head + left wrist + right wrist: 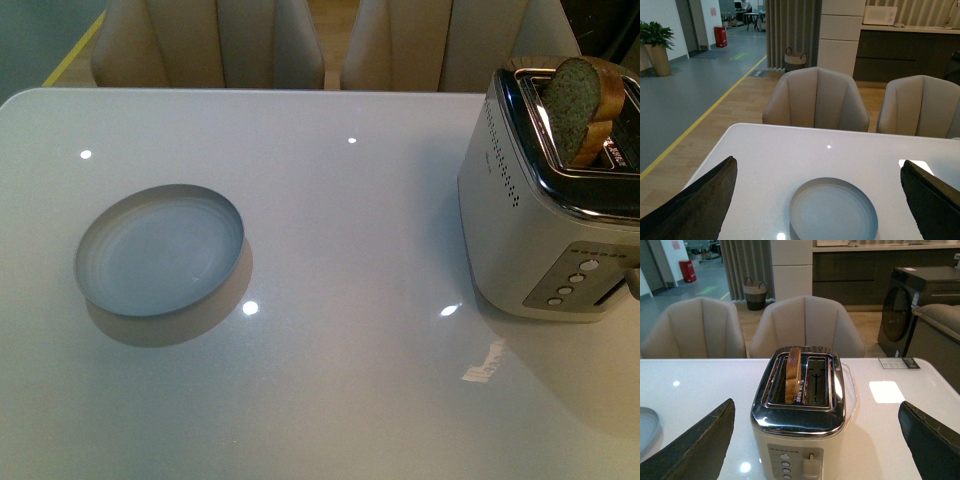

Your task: Left arm holds plate, right arm toasts bread

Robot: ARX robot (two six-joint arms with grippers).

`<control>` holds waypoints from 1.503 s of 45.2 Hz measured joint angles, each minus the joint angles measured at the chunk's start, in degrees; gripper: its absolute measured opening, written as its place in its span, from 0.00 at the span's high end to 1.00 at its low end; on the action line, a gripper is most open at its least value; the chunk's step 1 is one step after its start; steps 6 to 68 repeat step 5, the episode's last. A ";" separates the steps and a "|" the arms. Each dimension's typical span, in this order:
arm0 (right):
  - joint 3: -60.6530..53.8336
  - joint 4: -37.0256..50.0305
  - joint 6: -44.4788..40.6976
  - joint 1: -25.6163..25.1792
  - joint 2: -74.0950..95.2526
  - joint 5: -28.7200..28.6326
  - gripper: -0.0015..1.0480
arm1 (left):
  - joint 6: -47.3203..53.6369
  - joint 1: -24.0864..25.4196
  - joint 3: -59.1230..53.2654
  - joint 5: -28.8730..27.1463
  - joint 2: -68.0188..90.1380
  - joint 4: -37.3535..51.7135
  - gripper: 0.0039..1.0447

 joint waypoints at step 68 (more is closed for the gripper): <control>0.00 0.00 0.00 0.00 0.00 0.00 0.09 | 0.00 0.00 0.00 0.00 0.00 0.00 0.07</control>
